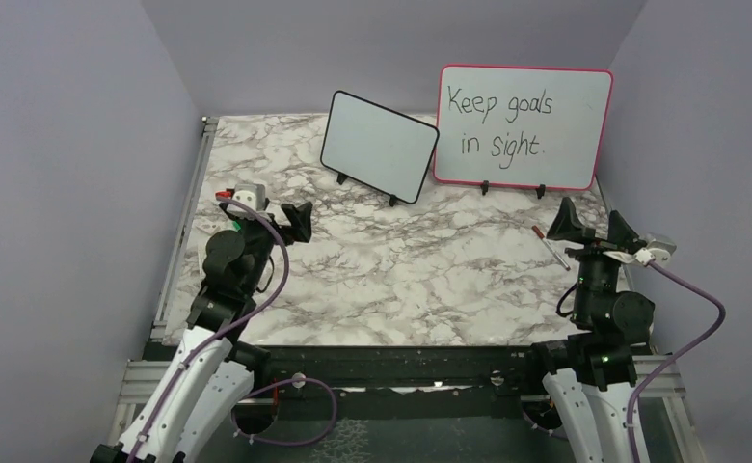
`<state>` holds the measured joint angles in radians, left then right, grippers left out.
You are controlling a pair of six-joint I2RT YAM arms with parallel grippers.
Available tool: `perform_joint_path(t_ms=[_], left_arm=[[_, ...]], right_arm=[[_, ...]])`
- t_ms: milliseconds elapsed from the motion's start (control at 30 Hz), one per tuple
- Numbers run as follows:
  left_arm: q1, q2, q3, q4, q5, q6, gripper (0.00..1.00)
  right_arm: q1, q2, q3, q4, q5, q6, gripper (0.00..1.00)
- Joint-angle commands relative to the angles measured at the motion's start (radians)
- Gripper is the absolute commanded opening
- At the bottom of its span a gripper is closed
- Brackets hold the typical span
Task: Write a sentence on the whiteboard
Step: Move the whiteboard to the center of the board.
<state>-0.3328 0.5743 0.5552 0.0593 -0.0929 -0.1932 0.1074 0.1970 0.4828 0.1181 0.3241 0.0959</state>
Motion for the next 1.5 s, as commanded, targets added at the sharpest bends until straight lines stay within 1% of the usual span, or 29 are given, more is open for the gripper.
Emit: perform_joint_path(t_ms=[0,167,300,567,667,800,867,967,1133,1300,1467], left_arm=[[0.008,0.074,0.040,0.006,0.078,0.009,0.99],[0.008,0.195,0.078,-0.002,0.183,0.028,0.99],[0.008,0.334,0.123,-0.004,0.244,0.023,0.99],[0.012,0.666,0.275,0.011,0.249,0.048,0.99],[0.031,0.811,0.343,0.057,0.271,0.031,0.99],[0.047,0.987,0.447,0.107,0.233,0.074,0.98],[0.063,1.071,0.509,0.104,0.251,0.091,0.95],[0.086,1.158,0.560,0.119,0.288,0.104,0.93],[0.112,1.273,0.590,0.152,0.308,0.125,0.92],[0.126,1.374,0.641,0.195,0.401,0.133,0.80],[0.128,1.459,0.707,0.194,0.406,0.170,0.70]], right_arm=[[0.025,-0.005,0.000,-0.011,0.017,0.004,1.00],[0.033,-0.016,-0.003,-0.011,0.021,0.003,1.00],[0.043,-0.025,-0.001,-0.019,0.021,0.004,1.00],[0.058,-0.039,-0.006,-0.016,0.034,0.004,1.00],[0.060,-0.046,-0.004,-0.023,0.030,0.004,1.00],[0.065,-0.052,-0.006,-0.028,0.037,0.003,1.00],[0.068,-0.055,-0.006,-0.030,0.038,0.002,1.00],[0.072,-0.059,-0.005,-0.037,0.033,0.000,1.00],[0.077,-0.065,-0.004,-0.040,0.034,-0.002,1.00],[0.078,-0.071,-0.002,-0.049,0.035,0.001,1.00],[0.084,-0.064,-0.004,-0.047,0.039,-0.002,1.00]])
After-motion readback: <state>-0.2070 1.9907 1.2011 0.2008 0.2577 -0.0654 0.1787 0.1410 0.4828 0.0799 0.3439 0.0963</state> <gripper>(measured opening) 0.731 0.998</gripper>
